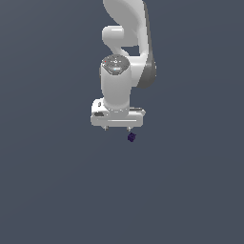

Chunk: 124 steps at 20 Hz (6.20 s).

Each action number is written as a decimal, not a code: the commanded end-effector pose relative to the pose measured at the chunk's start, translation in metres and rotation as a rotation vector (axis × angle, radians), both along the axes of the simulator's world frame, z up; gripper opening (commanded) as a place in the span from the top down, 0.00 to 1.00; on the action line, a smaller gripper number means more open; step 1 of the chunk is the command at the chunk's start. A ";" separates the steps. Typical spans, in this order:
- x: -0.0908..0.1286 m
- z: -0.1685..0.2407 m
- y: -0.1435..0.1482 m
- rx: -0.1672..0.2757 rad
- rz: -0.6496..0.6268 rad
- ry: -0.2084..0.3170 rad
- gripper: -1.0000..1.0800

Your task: Pick up the object and move it to a goal position.

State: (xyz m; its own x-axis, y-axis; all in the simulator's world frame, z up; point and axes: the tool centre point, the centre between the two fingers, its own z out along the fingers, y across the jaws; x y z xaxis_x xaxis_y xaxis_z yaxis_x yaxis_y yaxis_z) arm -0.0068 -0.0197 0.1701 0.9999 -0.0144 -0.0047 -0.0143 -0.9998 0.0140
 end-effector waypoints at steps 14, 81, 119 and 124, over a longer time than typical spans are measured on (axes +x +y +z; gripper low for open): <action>-0.007 -0.008 0.005 -0.001 0.040 0.030 0.04; -0.050 -0.148 0.073 0.012 -0.551 -0.009 1.00; 0.023 0.093 0.047 0.012 -0.552 -0.009 1.00; 0.038 0.139 0.042 0.012 -0.552 -0.009 1.00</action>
